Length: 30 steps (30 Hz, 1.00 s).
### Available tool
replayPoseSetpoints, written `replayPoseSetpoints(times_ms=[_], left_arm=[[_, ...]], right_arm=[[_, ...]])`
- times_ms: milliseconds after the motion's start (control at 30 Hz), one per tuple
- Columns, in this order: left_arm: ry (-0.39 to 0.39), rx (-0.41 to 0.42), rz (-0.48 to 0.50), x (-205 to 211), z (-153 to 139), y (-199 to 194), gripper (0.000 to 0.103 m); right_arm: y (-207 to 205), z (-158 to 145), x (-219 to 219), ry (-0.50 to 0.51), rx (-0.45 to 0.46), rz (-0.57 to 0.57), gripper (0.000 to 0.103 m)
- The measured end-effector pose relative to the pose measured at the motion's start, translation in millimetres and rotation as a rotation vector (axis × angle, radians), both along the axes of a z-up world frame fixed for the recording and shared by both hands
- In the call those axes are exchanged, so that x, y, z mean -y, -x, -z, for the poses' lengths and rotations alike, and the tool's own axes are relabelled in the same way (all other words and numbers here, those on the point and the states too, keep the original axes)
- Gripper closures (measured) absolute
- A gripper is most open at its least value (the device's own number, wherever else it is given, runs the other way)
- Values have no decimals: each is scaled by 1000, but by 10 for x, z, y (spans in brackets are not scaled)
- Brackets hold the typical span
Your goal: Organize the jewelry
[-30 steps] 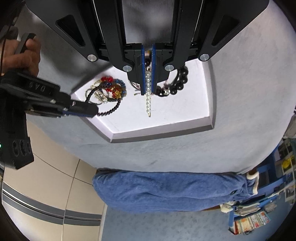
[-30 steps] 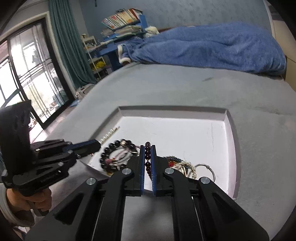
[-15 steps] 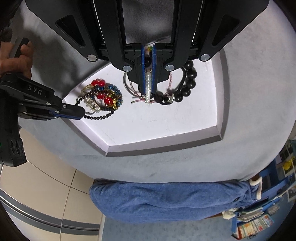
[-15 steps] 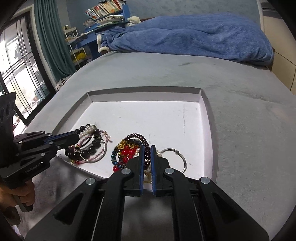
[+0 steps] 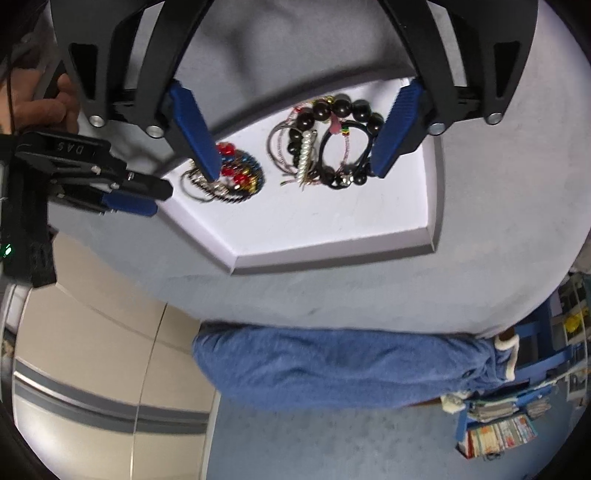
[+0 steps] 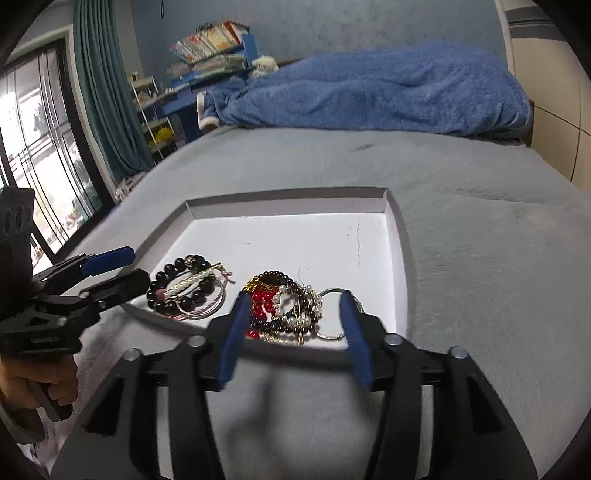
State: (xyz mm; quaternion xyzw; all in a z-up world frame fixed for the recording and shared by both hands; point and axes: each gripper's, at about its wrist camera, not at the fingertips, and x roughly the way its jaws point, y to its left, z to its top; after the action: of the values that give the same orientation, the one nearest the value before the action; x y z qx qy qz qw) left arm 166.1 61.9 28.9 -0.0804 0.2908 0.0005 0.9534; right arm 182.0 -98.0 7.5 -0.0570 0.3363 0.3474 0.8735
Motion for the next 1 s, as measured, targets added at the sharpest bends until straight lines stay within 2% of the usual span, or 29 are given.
replayPoseSetpoints(times_ms=[67, 433, 733, 1000], left_arm=[[-4, 21, -6, 9, -19, 70, 9], [13, 18, -68, -50, 128, 394, 7], [-27, 97, -127, 1, 106, 648, 5], [-56, 167, -150, 38, 57, 829, 5]], right_arm=[[82, 6, 71, -16, 13, 6, 43], [316, 58, 216, -12, 61, 35, 25], [540, 85, 298, -17, 116, 41, 15], [878, -4, 381, -53, 250, 25, 8]])
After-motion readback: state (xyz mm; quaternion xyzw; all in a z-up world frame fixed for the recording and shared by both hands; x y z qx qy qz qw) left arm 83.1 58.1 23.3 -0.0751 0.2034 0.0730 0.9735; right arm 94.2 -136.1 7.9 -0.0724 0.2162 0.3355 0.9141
